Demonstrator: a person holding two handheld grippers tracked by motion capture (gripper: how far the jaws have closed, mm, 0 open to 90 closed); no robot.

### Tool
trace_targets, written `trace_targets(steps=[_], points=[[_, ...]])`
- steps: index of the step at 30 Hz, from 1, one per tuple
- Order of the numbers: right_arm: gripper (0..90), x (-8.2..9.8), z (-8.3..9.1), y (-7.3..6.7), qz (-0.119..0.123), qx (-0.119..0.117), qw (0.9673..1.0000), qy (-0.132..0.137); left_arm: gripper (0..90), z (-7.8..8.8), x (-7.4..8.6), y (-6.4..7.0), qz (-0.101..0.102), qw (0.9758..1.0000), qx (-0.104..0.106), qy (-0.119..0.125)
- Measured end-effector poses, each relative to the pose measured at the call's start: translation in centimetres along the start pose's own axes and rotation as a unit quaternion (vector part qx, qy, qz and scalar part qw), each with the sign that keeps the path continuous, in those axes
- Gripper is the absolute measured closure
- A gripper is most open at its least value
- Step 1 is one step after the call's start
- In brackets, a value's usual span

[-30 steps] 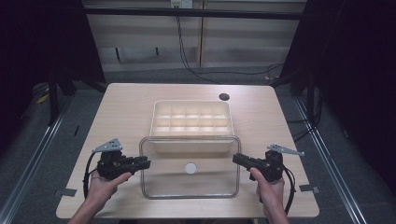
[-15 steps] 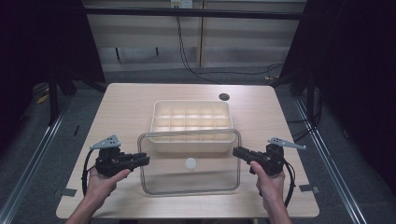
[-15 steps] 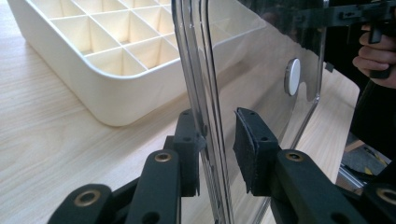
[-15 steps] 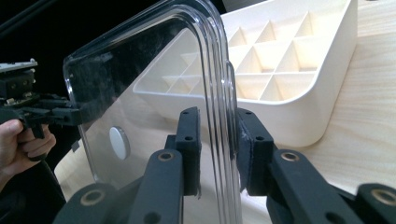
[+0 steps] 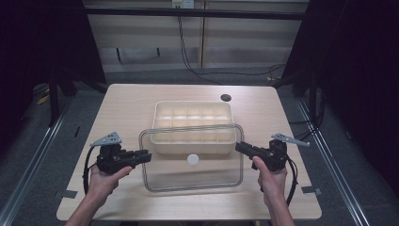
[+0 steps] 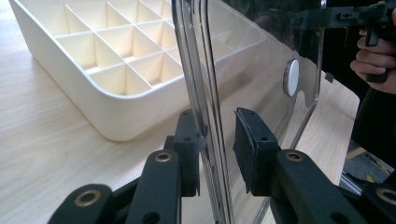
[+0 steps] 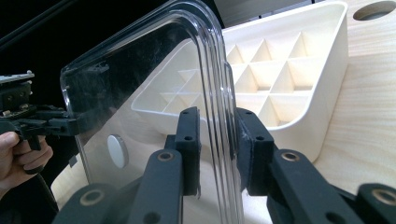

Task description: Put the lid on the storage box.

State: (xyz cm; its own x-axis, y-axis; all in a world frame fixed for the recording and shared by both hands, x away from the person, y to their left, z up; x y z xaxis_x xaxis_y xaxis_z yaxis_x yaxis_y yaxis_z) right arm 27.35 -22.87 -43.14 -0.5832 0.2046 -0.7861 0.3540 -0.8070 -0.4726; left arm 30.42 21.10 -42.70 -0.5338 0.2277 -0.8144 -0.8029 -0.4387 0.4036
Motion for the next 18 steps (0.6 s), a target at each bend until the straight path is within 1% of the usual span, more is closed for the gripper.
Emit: trace_targets(steps=[2,3,4,6,9,17,18], points=[[72.5,-0.3,0.0,-0.1,0.001,-0.002,1.0,0.002,71.4,0.1,-0.3,0.0,-0.002,1.0,-0.002,0.002],[72.5,-0.5,0.0,-0.1,0.003,-0.002,1.0,0.004,71.5,0.2,-0.6,-0.1,-0.001,1.0,0.0,0.007],[72.6,-0.6,0.0,-0.2,0.001,-0.004,1.0,0.004,71.4,0.2,-0.6,-0.1,-0.001,1.0,0.0,0.007],[72.6,-0.9,-0.1,-0.2,0.003,-0.003,1.0,0.006,71.5,0.2,-1.0,-0.1,-0.004,1.0,-0.004,0.007],[72.5,-1.2,-0.2,-0.1,0.001,-0.001,1.0,0.006,71.5,0.1,-1.2,-0.2,-0.005,1.0,-0.003,0.006],[72.4,-2.1,-0.7,0.0,0.004,-0.004,1.0,0.005,71.4,0.3,-2.3,-0.4,-0.005,0.9998,-0.006,0.016],[72.3,-2.4,-0.8,-0.1,0.003,-0.004,1.0,0.007,71.5,0.5,-2.6,-0.5,-0.009,0.9998,-0.008,0.016]])
Point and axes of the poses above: each handheld gripper's, and its own axes: z roughly backward along the jaws, x roughly out of its underside, y roughly to its right, the point moved 2 cm from there along -z, roughly forward along the jaws, and after that the axes turned 8 degrees about x, right-handed, at the moved point
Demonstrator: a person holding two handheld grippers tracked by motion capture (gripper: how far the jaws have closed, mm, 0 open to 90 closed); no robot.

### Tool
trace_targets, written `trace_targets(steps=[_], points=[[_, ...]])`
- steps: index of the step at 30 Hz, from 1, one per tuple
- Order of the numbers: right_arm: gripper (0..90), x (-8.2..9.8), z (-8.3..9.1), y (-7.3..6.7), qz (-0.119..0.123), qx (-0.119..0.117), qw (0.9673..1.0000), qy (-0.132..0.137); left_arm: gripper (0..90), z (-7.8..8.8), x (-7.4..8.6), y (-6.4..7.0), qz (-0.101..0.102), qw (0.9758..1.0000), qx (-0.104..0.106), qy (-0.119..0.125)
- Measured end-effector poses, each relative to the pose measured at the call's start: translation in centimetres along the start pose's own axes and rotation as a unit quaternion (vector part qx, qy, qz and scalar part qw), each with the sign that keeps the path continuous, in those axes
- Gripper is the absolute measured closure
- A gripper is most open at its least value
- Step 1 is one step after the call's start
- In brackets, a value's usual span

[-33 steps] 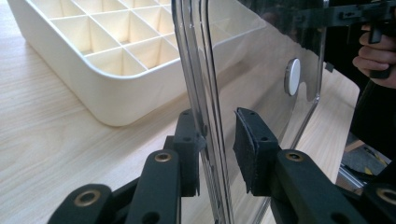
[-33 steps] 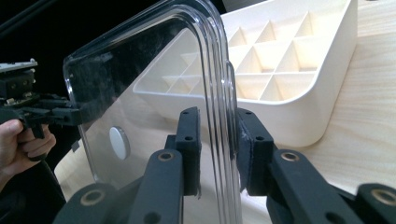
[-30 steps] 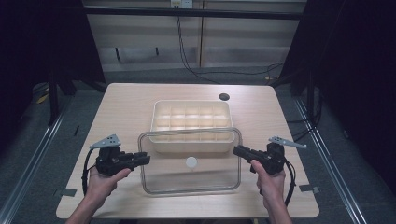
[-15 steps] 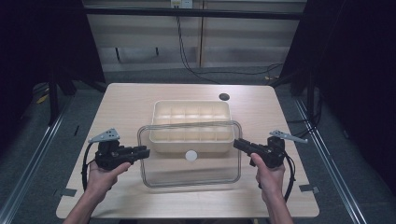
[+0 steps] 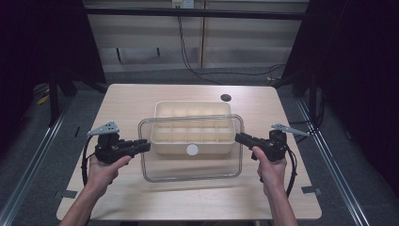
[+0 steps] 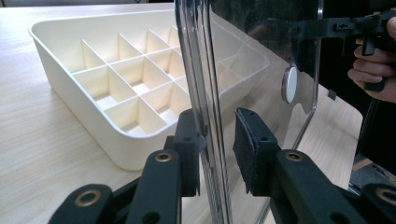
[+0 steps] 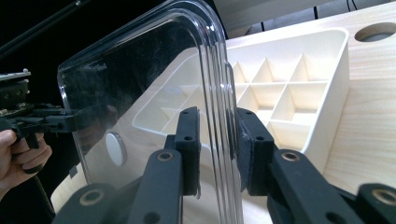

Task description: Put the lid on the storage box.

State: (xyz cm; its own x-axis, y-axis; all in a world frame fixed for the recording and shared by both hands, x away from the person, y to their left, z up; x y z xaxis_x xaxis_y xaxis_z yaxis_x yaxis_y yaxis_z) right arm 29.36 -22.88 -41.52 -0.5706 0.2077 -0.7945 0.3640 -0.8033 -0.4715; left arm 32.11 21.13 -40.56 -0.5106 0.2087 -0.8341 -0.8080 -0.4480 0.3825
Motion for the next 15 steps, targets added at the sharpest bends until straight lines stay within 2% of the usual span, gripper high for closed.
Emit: trace_targets(steps=[8,15], points=[[72.1,-0.5,-0.3,0.0,-0.002,0.0,1.0,0.002,71.4,0.1,-0.9,-0.1,-0.005,1.0,-0.004,-0.001],[71.8,-1.7,-0.6,0.2,-0.005,0.001,1.0,0.007,71.5,0.1,-2.7,-0.3,-0.011,0.9999,-0.007,0.007]])
Point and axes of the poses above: each handheld gripper's, and its own axes: z roughly backward along the jaws, x roughly out of its underside, y roughly to its right, the point moved 2 cm from there along -z, roughly forward along the jaws, and after that the axes turned 8 degrees about x, right-handed, at the moved point
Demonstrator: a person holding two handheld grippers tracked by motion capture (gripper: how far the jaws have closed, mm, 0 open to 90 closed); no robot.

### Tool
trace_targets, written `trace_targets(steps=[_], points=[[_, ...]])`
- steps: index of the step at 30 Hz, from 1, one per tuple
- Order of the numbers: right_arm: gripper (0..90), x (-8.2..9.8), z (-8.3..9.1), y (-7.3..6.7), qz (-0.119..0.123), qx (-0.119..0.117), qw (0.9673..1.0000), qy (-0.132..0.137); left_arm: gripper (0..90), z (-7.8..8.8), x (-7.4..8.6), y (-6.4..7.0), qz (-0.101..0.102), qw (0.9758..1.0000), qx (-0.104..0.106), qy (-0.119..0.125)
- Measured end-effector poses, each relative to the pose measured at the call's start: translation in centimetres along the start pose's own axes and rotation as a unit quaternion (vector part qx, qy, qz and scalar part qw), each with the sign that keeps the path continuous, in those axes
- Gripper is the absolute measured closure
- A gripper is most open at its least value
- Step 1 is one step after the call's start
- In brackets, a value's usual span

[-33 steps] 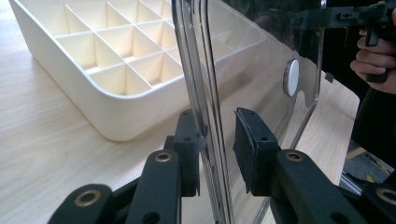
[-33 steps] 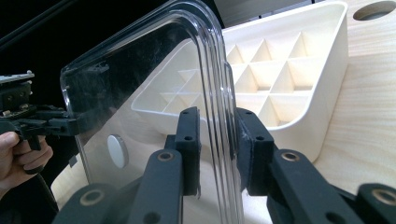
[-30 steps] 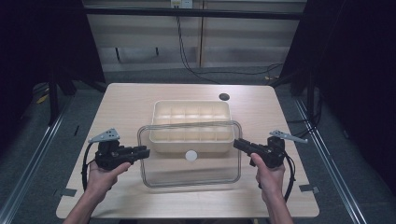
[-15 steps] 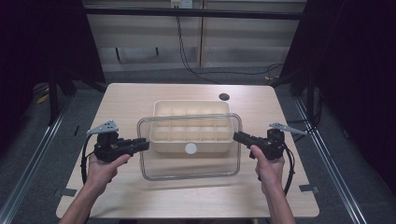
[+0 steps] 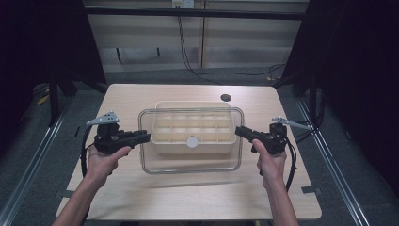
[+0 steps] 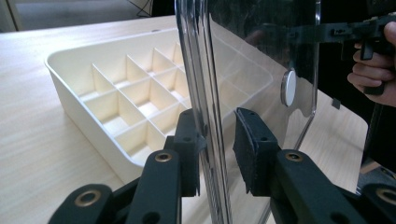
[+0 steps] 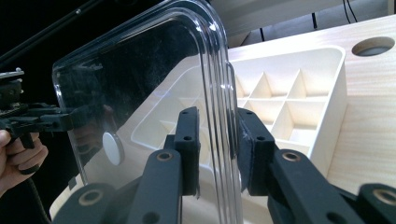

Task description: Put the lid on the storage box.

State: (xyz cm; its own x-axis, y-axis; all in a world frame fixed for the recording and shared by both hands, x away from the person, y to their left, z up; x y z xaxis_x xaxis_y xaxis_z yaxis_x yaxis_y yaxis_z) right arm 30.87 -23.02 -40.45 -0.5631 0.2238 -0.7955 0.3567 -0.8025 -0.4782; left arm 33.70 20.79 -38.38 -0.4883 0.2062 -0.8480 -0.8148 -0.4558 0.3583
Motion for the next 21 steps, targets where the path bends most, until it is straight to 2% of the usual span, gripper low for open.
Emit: trace_targets(steps=[7,13,14,21], points=[[71.5,-1.0,-0.5,-0.2,0.0,-0.001,1.0,0.003,71.5,0.3,-1.5,-0.5,0.001,0.9999,-0.01,0.009],[71.4,-1.6,-1.1,-0.2,0.002,-0.001,1.0,0.006,71.5,0.1,-2.1,-1.2,-0.001,0.9998,-0.01,0.014],[71.4,-1.8,-1.2,-0.1,0.001,-0.004,1.0,0.008,71.6,0.0,-2.3,-1.4,0.003,0.9998,-0.014,0.017],[71.4,-2.5,-1.8,0.1,0.001,-0.002,1.0,0.006,71.0,-0.1,-3.0,-1.8,0.001,0.9996,-0.023,0.015]])
Point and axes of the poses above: each handheld gripper's, and its own axes: z roughly backward along the jaws, x roughly out of its underside, y roughly to its right, the point moved 2 cm from there along -z, roughly forward along the jaws, and after that the axes turned 8 degrees about x, right-handed, at the moved point
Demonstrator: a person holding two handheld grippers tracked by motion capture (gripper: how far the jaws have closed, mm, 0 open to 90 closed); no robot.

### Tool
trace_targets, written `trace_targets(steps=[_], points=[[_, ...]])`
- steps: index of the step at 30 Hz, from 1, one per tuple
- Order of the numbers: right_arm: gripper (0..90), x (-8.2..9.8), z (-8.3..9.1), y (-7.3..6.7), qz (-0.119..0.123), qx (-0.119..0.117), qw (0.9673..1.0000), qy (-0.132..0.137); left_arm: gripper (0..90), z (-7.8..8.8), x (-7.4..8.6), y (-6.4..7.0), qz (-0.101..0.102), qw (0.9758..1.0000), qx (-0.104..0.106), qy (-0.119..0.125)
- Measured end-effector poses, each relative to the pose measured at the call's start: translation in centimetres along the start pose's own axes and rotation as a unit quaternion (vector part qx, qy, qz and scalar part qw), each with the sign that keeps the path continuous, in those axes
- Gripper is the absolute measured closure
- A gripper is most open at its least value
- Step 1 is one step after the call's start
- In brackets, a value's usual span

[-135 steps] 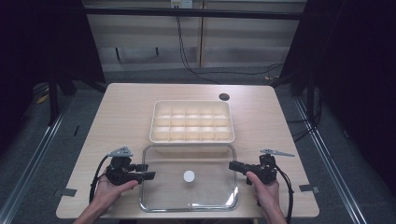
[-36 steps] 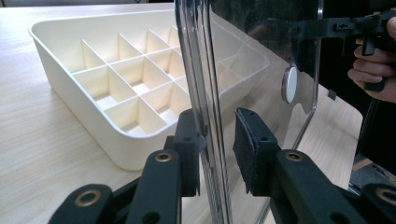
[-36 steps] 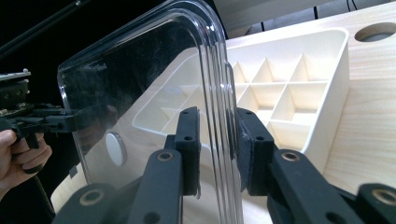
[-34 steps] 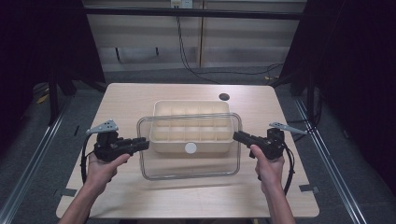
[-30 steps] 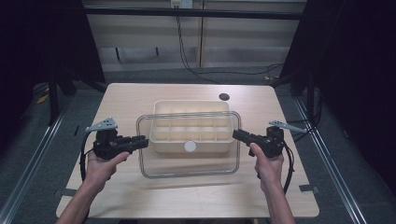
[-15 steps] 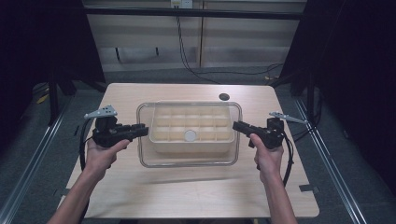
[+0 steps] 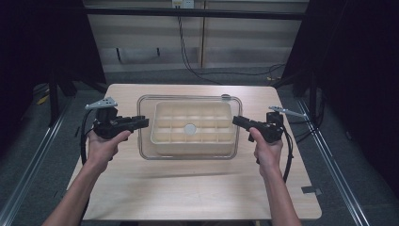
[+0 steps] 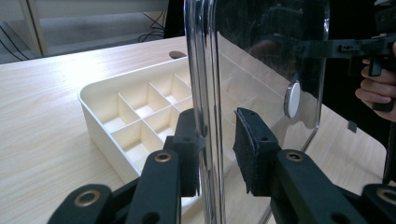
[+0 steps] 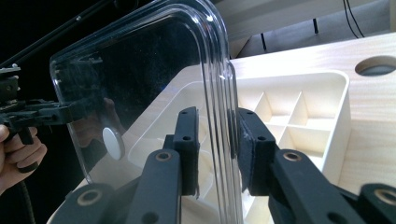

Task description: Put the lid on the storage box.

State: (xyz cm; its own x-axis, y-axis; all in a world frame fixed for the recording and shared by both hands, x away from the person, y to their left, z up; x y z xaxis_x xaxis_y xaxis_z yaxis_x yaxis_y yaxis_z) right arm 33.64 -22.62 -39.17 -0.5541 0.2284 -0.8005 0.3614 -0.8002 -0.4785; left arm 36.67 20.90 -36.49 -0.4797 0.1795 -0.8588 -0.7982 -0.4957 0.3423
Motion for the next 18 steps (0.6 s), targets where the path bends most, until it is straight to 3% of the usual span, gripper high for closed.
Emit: trace_targets(steps=[3,18], points=[[71.4,-0.8,-0.2,-0.1,0.002,0.005,1.0,0.003,70.8,-0.4,-0.4,-0.4,0.003,0.9999,-0.001,0.011],[71.4,-2.5,-1.5,0.7,-0.003,0.01,0.9999,0.0,70.0,-1.6,-1.6,-1.9,0.013,0.9998,-0.009,0.007]])
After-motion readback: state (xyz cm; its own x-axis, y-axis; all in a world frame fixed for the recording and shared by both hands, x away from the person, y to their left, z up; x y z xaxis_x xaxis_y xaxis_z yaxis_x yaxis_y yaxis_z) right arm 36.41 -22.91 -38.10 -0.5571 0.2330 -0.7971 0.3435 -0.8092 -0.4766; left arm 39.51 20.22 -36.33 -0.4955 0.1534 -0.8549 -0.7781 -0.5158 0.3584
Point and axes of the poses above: each handheld gripper's, and its own axes: z roughly backward along the jaws, x roughly out of its underside, y roughly to its right, the point moved 2 cm from there along -z, roughly forward along the jaws, and after that the axes turned 8 degrees about x, right-handed, at the moved point
